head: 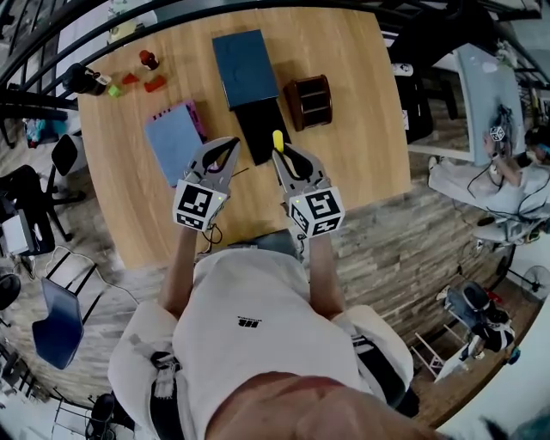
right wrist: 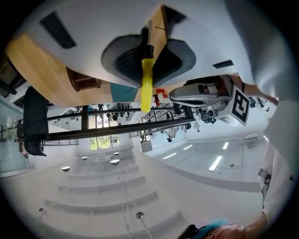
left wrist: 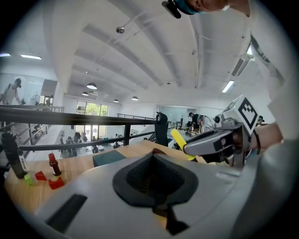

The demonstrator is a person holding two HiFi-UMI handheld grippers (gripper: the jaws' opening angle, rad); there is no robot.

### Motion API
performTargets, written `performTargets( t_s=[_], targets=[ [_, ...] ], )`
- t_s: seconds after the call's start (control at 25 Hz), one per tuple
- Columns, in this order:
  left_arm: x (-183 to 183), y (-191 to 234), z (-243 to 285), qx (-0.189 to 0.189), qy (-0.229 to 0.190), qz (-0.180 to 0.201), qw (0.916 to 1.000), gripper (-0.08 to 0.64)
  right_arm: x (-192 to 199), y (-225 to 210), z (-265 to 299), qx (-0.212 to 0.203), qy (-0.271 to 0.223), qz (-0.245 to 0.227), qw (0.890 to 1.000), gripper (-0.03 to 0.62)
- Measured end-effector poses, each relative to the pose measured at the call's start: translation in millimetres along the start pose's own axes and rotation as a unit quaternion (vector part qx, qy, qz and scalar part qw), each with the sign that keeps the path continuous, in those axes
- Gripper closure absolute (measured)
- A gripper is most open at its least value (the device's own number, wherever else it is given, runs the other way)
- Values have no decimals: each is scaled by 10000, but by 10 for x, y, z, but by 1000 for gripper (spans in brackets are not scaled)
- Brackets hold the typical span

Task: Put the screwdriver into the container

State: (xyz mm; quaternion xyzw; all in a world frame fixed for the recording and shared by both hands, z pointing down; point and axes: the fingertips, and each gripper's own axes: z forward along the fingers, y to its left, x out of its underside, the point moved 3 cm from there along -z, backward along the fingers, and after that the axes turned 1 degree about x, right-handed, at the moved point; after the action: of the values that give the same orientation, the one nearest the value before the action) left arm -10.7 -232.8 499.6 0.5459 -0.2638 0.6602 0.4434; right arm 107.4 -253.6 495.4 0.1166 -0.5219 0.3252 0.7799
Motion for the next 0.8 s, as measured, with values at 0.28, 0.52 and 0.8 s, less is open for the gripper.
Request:
performTargets(
  t_s=[0.28, 0.52, 0.8],
  targets=[
    [174, 85, 140, -118, 148, -173, 9997, 557, 175, -112, 218, -161, 328, 41, 9993, 532],
    [333, 127, 266, -186, 287, -305, 9989, 556, 354, -210, 390, -298, 613, 54, 9977, 533],
    [511, 191, 379, -267, 433, -452, 9977, 557, 529, -290, 582, -471, 885, 28, 9950, 533]
  ],
)
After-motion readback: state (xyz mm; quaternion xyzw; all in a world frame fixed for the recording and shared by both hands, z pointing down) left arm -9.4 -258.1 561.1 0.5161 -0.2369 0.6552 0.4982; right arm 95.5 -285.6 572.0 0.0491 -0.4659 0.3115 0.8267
